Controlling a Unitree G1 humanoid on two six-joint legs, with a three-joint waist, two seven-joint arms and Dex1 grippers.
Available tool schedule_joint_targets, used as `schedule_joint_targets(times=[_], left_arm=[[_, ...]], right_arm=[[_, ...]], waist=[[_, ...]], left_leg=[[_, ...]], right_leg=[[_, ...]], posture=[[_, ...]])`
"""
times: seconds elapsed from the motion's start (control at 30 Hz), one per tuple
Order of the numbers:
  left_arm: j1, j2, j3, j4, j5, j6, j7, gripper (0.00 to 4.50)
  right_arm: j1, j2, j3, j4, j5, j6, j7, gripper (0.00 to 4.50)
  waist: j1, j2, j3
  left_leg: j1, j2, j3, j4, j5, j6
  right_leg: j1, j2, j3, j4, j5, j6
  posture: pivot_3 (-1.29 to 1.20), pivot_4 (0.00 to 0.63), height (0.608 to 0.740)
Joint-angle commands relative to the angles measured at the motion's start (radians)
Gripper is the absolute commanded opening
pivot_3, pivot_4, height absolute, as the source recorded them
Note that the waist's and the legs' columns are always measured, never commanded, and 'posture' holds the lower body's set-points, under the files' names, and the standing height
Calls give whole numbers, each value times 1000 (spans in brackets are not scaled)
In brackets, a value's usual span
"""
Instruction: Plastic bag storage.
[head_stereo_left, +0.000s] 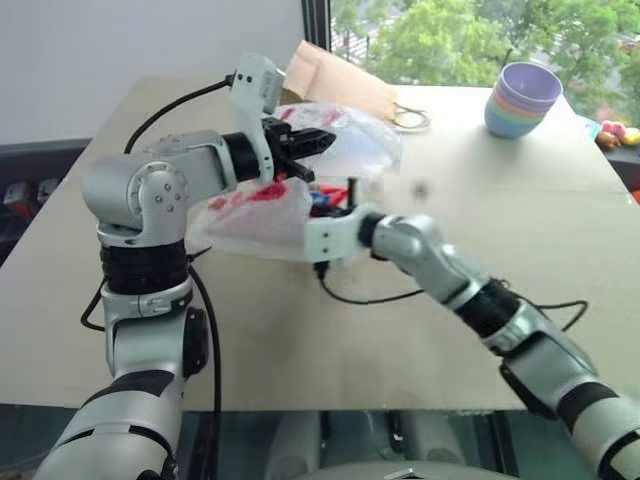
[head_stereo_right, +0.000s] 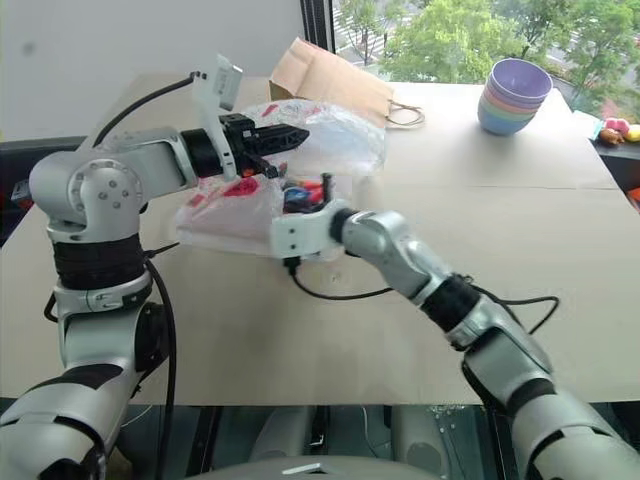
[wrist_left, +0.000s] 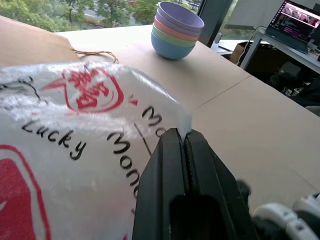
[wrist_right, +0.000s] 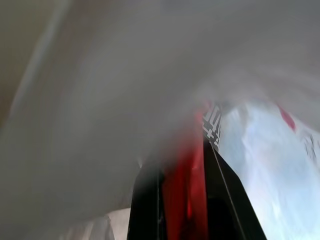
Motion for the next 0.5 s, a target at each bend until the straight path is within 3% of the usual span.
schedule_joint_targets(times=[0.03,0.13,0.23,0.33,0.43,0.5], left_arm=[[10,27,23,-58,-21,3,-2,0],[42,52,36,-64,-21,-3,-8,0],[67,61,16,-65,-6,-32,-17,0],[92,65,3,-87,-18,-33,-30,0],[135,63,-2,-119,-12,-69,-38,0],[167,61,1,-123,-1,-129,-57,0]], right_arm=[[-50,70,-2,77,3,-112,-17,43],[-48,103,-55,88,132,-144,99,43],[-61,123,-55,125,131,-188,111,903],[-100,179,-76,231,23,-193,-103,2398],[-84,183,-94,294,89,-202,-10,4023],[-56,170,-129,262,88,-177,-42,4459]], waist=[[2,0,0],[1,0,0],[0,0,0],[-3,0,0],[-3,0,0],[0,0,0]], left_leg=[[0,-1,-1,0,0,0],[0,-1,-3,0,0,0],[1,-1,-5,0,-2,2],[1,-1,-6,-1,-2,3],[2,-1,-5,-2,1,-1],[1,-2,-5,-3,1,-2]], right_leg=[[0,-1,0,0,0,0],[0,-2,0,0,0,0],[0,-2,-1,1,0,0],[0,-2,-2,2,0,0],[-1,-2,-1,3,0,-1],[-1,-2,-1,2,0,-1]], posture=[[0,150,740],[0,150,740],[0,150,740],[0,150,740],[0,150,740],[0,150,740]])
